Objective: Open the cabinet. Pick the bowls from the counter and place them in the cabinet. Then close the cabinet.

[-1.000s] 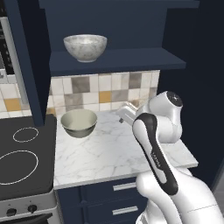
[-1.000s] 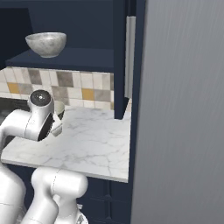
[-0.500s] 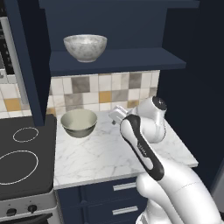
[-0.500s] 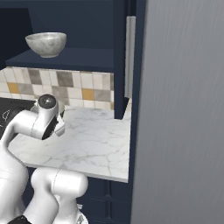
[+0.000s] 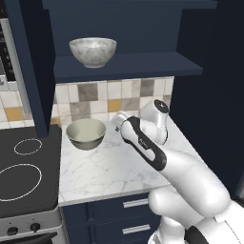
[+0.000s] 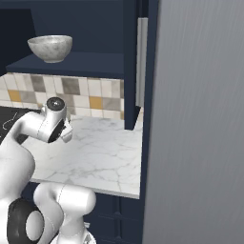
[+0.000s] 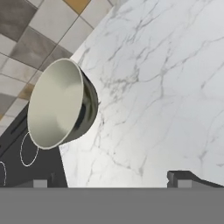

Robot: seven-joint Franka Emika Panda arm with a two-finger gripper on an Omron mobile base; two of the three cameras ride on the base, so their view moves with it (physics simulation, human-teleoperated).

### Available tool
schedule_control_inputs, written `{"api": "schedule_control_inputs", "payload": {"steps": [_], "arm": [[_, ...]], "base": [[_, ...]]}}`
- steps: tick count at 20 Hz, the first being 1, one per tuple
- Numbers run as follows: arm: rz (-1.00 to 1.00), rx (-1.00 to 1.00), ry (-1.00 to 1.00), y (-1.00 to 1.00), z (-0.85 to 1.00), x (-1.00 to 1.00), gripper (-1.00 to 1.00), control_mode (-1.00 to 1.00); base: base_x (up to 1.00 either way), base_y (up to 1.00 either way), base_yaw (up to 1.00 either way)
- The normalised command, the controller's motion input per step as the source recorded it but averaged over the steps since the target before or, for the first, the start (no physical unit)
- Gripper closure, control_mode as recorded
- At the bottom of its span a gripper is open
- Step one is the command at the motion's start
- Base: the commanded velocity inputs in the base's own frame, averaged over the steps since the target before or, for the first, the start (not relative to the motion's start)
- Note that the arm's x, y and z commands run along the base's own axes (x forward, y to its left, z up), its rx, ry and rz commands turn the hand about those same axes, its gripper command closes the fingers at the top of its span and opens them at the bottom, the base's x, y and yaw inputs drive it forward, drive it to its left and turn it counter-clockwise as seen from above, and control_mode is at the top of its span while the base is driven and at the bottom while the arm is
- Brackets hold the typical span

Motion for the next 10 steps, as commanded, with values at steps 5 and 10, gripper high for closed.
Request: {"api": "schedule_control_inputs", "payload": {"steps": [5, 10], "arm": [[0.00, 0.00, 0.00, 0.11, -0.02, 0.37, -1.00, -1.00], [0.00, 0.00, 0.00, 0.15, -0.15, 0.33, -1.00, -1.00]], "base": [[0.00, 0.00, 0.00], [0.00, 0.00, 0.00]]}}
